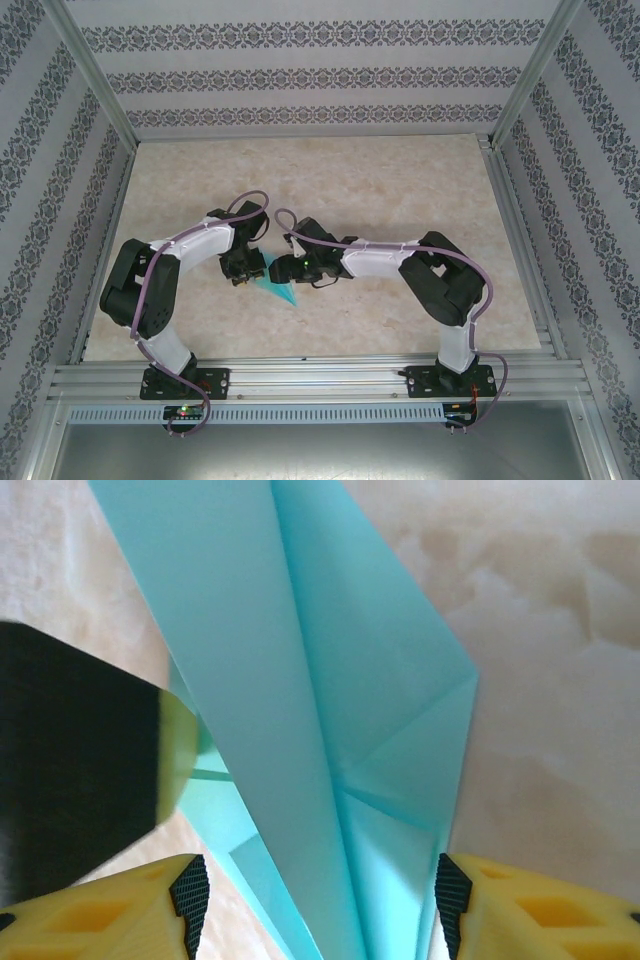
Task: Fold a paper plane with a square sheet of paper (pick it up from the middle)
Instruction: Rotate the paper plane at the center of the table.
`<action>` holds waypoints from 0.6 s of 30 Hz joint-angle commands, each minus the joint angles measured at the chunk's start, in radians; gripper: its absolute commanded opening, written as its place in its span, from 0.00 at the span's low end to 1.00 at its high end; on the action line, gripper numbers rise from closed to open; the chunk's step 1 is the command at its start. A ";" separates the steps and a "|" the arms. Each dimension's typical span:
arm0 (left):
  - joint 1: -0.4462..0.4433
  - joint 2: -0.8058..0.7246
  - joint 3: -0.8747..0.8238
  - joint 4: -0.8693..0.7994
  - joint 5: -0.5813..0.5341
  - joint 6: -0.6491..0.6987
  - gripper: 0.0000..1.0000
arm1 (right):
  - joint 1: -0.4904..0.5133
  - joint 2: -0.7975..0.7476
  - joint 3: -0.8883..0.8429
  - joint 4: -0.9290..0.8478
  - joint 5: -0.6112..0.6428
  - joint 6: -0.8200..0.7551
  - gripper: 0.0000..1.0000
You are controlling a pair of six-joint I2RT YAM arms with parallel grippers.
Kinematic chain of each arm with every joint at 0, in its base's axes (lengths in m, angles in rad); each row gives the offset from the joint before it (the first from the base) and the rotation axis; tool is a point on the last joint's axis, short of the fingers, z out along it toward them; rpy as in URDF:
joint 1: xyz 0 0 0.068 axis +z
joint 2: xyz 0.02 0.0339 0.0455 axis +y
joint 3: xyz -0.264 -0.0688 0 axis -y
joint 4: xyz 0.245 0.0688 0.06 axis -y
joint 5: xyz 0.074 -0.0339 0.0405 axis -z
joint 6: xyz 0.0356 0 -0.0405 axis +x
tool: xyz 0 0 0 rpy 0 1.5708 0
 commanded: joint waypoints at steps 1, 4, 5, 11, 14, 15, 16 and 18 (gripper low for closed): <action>0.013 -0.028 -0.011 0.022 -0.007 0.013 0.34 | -0.012 -0.007 0.043 -0.023 0.016 -0.041 0.65; 0.013 -0.029 -0.009 0.020 -0.007 0.013 0.34 | -0.013 0.023 0.076 -0.027 -0.008 -0.042 0.65; 0.012 -0.029 -0.007 0.020 -0.008 0.013 0.34 | -0.013 0.033 0.085 -0.029 -0.014 -0.041 0.65; 0.012 -0.030 -0.009 0.019 -0.010 0.013 0.34 | -0.010 0.073 0.099 -0.018 -0.048 -0.034 0.66; 0.013 -0.029 -0.011 0.020 -0.009 0.013 0.34 | -0.008 0.077 0.097 -0.024 -0.057 -0.036 0.66; 0.012 -0.029 -0.011 0.020 -0.010 0.014 0.35 | -0.008 0.077 0.096 -0.027 -0.061 -0.037 0.66; 0.011 -0.027 -0.009 0.021 -0.010 0.013 0.34 | -0.007 0.076 0.093 -0.029 -0.063 -0.039 0.66; 0.012 -0.027 -0.009 0.020 -0.009 0.015 0.34 | -0.003 0.070 0.085 -0.029 -0.066 -0.043 0.66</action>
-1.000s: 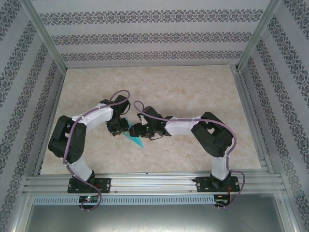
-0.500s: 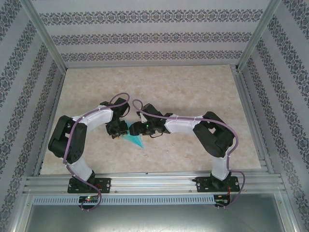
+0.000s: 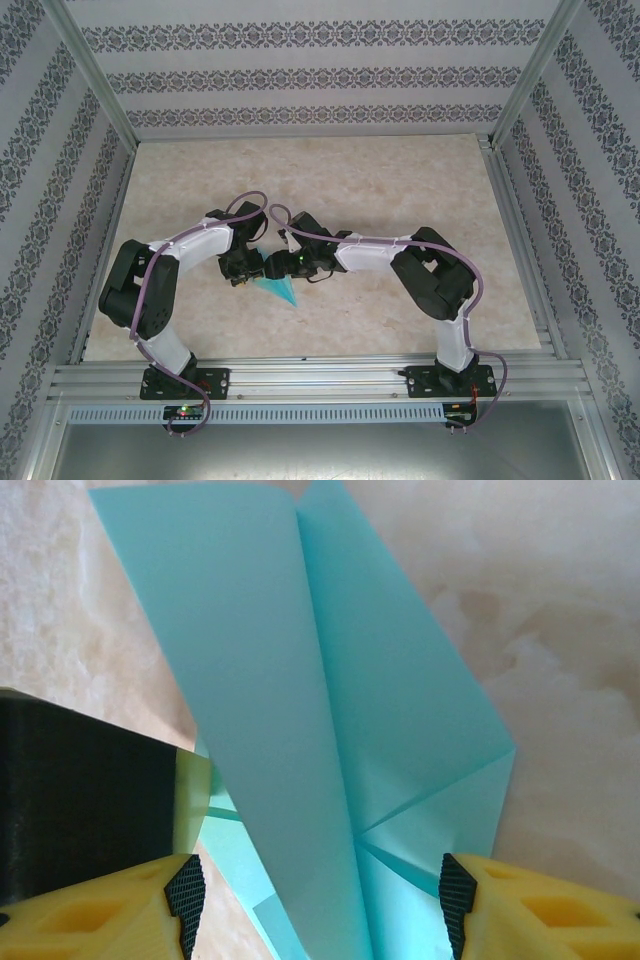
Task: Fold a paper plane with a square sheet of paper (pick it up from the middle)
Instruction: Rotate the paper plane at the center of the table, then move a paper plane to the center of the table.
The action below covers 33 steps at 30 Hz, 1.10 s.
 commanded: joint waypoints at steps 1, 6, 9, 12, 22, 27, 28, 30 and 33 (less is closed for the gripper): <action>0.006 -0.020 -0.005 0.018 -0.008 0.015 0.34 | 0.008 0.000 0.000 -0.008 -0.032 -0.018 0.66; 0.007 -0.017 -0.008 0.020 -0.008 0.016 0.34 | 0.017 -0.025 -0.020 -0.006 -0.021 -0.021 0.66; 0.008 -0.016 -0.009 0.020 -0.008 0.015 0.35 | 0.016 -0.035 -0.013 -0.011 -0.039 -0.016 0.66; 0.008 -0.016 -0.011 0.019 -0.008 0.012 0.34 | 0.021 -0.030 -0.008 -0.011 -0.053 -0.006 0.65; 0.008 -0.018 -0.014 0.022 -0.009 0.012 0.34 | 0.051 -0.054 -0.049 -0.006 -0.009 0.008 0.65; 0.007 -0.018 -0.015 0.025 -0.008 0.010 0.34 | 0.065 -0.067 -0.054 -0.045 0.034 -0.021 0.65; 0.008 -0.017 -0.014 0.024 -0.008 0.011 0.34 | 0.067 -0.069 -0.053 -0.052 0.042 -0.030 0.65; 0.007 -0.017 -0.013 0.026 -0.008 0.010 0.34 | 0.076 -0.071 -0.047 -0.079 0.070 -0.046 0.64; 0.008 -0.019 -0.016 0.030 -0.008 0.010 0.34 | 0.083 -0.062 -0.040 -0.091 0.079 -0.056 0.63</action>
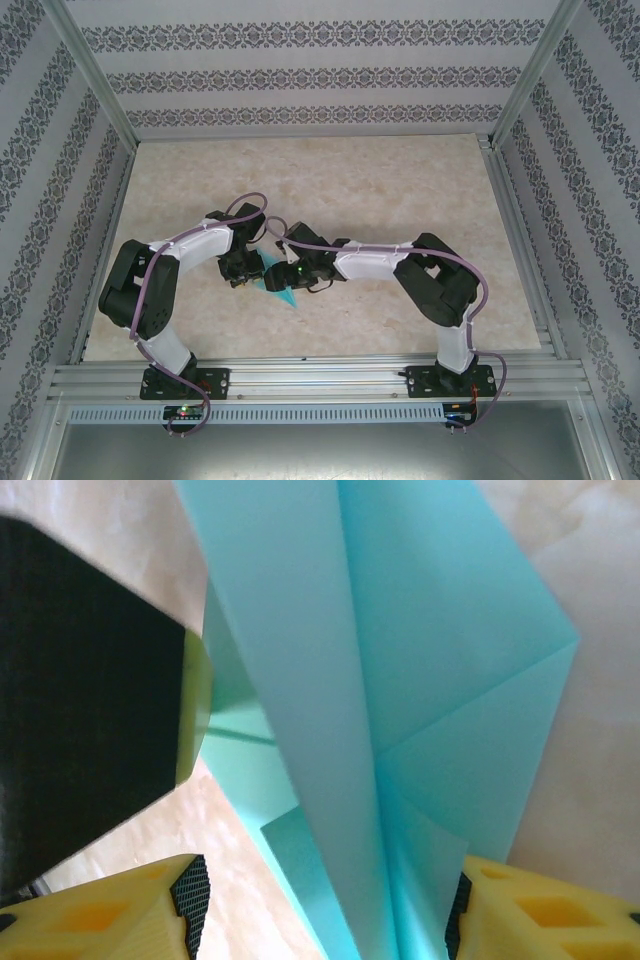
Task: Fold a paper plane with a square sheet of paper (pick it up from the middle)
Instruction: Move a paper plane to the center of the table.
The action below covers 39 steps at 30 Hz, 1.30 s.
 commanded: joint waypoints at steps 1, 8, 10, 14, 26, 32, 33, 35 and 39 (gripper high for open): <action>0.007 -0.018 -0.002 0.022 -0.004 0.009 0.34 | 0.020 -0.015 0.007 -0.045 0.034 -0.036 0.63; 0.008 -0.025 -0.002 0.022 -0.001 0.010 0.35 | 0.044 -0.007 0.032 -0.095 0.130 -0.054 0.58; 0.008 -0.025 -0.003 0.024 -0.001 0.011 0.34 | 0.047 -0.007 0.037 -0.109 0.159 -0.060 0.56; 0.008 -0.031 -0.005 0.025 0.003 0.009 0.35 | 0.052 0.000 0.049 -0.126 0.182 -0.070 0.49; 0.008 -0.050 -0.015 0.033 0.011 0.009 0.35 | 0.058 0.033 0.071 -0.119 0.219 -0.060 0.40; 0.008 -0.102 -0.025 0.040 0.017 0.001 0.35 | 0.061 0.053 0.100 -0.155 0.246 -0.062 0.35; 0.008 -0.112 -0.026 0.040 0.016 -0.002 0.35 | 0.061 0.056 0.101 -0.161 0.250 -0.065 0.34; 0.008 -0.132 -0.029 0.039 0.012 -0.005 0.35 | 0.063 0.050 0.103 -0.164 0.261 -0.066 0.30; 0.009 -0.198 -0.046 0.041 -0.009 -0.017 0.36 | 0.063 0.023 0.099 -0.173 0.290 -0.064 0.20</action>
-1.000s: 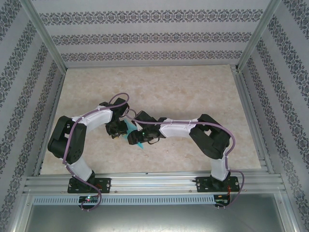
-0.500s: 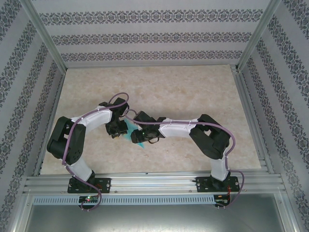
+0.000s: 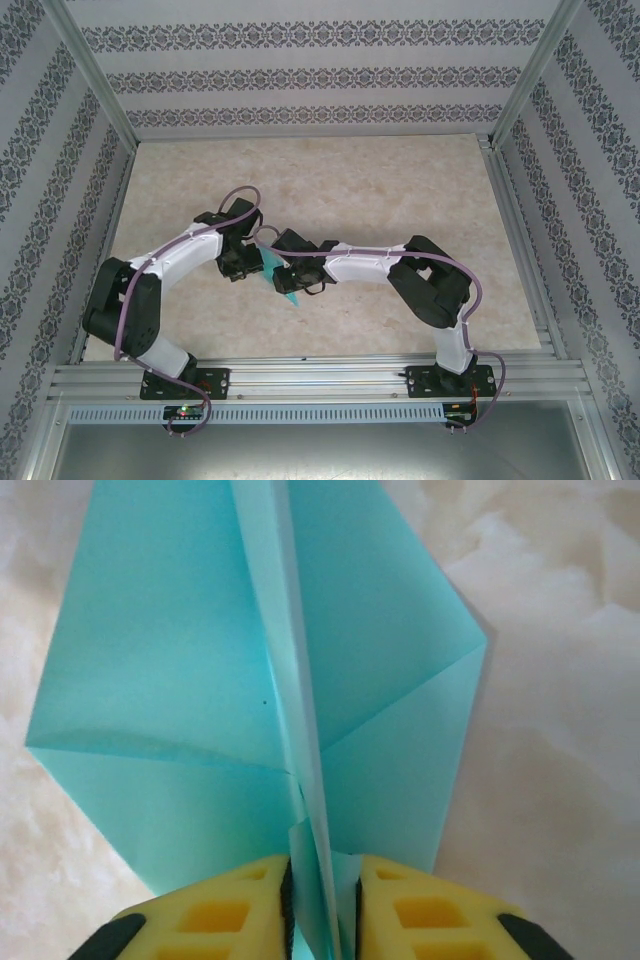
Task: Fold a paper plane with a square sheet of paper (pick it up from the middle)
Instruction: Move a paper plane to the center of the table.
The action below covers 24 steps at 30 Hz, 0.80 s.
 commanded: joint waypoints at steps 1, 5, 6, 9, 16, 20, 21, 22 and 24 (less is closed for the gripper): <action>0.008 -0.075 -0.028 0.009 -0.034 -0.022 0.36 | 0.014 -0.023 0.020 -0.036 0.059 -0.001 0.15; 0.009 -0.184 -0.059 0.019 -0.078 -0.052 0.39 | 0.009 -0.092 0.010 -0.060 0.140 -0.006 0.10; 0.011 -0.213 -0.066 0.018 -0.093 -0.057 0.41 | 0.008 -0.114 0.005 -0.066 0.171 -0.008 0.10; 0.016 -0.283 -0.091 0.024 -0.125 -0.070 0.43 | -0.004 -0.167 0.006 -0.115 0.289 -0.003 0.08; 0.040 -0.354 -0.139 0.033 -0.142 -0.086 0.47 | -0.105 -0.123 0.079 -0.293 0.397 0.072 0.11; 0.048 -0.353 -0.144 0.028 -0.135 -0.084 0.47 | -0.133 -0.057 0.140 -0.335 0.368 0.065 0.11; 0.049 -0.353 -0.145 0.029 -0.135 -0.083 0.47 | -0.135 -0.036 0.159 -0.352 0.366 0.066 0.11; 0.051 -0.353 -0.145 0.027 -0.134 -0.083 0.47 | -0.138 -0.018 0.176 -0.368 0.364 0.070 0.11; 0.053 -0.353 -0.145 0.030 -0.132 -0.081 0.47 | -0.143 0.016 0.201 -0.387 0.358 0.079 0.11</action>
